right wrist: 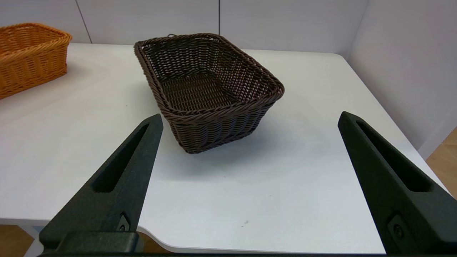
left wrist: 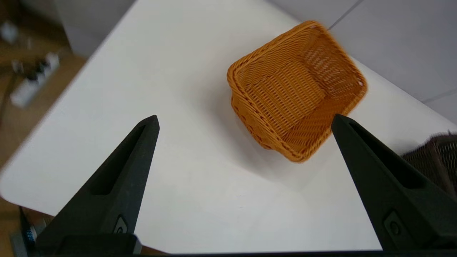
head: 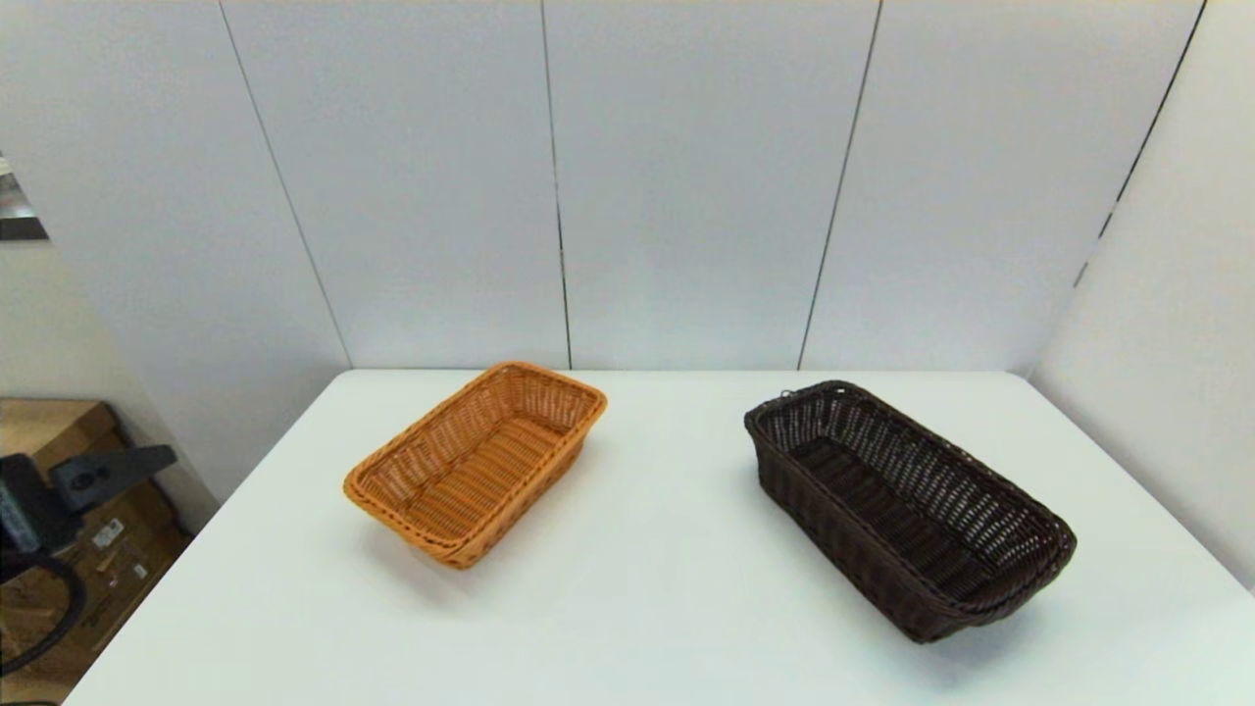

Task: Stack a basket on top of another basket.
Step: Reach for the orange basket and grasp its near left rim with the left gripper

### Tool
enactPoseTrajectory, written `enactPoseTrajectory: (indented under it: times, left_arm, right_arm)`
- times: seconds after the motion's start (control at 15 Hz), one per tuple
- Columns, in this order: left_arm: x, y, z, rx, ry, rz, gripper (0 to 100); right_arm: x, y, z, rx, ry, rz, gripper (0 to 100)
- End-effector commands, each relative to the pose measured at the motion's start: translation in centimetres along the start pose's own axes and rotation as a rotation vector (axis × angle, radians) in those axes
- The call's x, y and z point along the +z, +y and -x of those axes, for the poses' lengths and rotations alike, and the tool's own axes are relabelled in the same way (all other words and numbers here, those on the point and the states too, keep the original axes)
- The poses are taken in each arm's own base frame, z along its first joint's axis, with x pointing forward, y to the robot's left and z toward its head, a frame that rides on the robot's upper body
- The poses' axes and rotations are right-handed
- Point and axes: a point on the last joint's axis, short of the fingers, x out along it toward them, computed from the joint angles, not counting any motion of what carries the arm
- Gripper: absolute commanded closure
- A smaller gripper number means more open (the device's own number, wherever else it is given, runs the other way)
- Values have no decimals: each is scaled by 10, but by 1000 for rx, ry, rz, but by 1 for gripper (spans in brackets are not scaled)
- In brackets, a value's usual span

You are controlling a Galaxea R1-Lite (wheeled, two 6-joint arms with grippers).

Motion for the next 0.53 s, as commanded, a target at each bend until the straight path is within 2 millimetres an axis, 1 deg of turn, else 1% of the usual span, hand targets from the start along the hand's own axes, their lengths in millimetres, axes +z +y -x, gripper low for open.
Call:
enactPoseTrajectory:
  times: [0.07,0.27,0.4,0.53]
  left_arm:
    - [-8,-52,-97,158,192,152,0]
    - [-28,-72,-135,204,277,206,0]
    - [-38,-78,-147,227,305,222,0]
    - [-52,-78,-159,284,338,265,0]
  right_arm:
    - [0,0,0,0,1,0,0]
    - [0,0,0,0,1,2,0]
    - [0,0,0,0,1,2,0]
    - [0,0,0,0,1,0,0]
